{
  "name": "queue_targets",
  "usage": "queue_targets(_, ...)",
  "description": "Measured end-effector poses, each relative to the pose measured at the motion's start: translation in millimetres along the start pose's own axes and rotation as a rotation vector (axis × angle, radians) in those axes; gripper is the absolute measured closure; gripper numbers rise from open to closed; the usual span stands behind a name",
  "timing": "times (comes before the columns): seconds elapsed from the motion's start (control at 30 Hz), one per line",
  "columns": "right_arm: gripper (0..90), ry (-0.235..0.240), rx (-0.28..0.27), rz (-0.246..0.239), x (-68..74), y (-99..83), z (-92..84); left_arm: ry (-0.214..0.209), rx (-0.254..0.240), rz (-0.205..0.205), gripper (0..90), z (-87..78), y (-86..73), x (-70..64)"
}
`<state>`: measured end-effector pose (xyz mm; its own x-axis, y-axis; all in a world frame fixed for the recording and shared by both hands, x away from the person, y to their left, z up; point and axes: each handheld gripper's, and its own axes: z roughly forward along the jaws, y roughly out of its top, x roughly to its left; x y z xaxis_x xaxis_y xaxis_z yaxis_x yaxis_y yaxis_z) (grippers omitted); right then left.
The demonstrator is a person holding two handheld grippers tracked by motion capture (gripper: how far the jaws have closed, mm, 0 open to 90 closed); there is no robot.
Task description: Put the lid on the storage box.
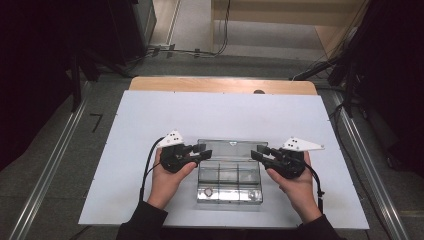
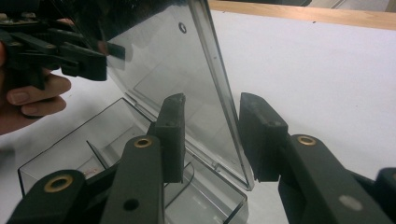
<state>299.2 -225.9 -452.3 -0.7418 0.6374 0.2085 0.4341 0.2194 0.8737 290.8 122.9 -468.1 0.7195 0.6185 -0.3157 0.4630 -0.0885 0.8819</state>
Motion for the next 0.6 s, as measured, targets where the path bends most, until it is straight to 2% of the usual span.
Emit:
queue_targets(0.1,59.5,0.003,0.002,-0.004,0.5,-0.7,-1.0,0.003,-0.008,-0.008,45.2,-6.5,-0.7,-0.2)
queue_targets(0.23,58.8,0.001,0.004,-0.003,2.4,-2.0,-2.4,0.006,-0.005,-0.011,46.3,-16.8,-5.2,0.6)
queue_targets(0.3,58.5,0.001,0.002,-0.009,2.7,-2.6,-2.8,0.004,0.002,-0.015,49.7,-21.5,-8.4,0.3)
queue_targets(0.4,58.2,0.001,0.006,-0.008,3.5,-2.9,-3.5,0.018,0.023,-0.02,59.9,-28.0,-12.2,-0.4)
queue_targets(0.53,57.8,0.0,0.007,-0.011,4.7,-3.9,-4.5,0.016,0.028,-0.036,71.8,-33.8,-16.5,-1.3)
queue_targets(0.6,57.6,0.0,0.008,-0.015,5.2,-4.6,-5.1,-0.002,0.037,-0.036,76.2,-34.1,-18.1,-2.3)
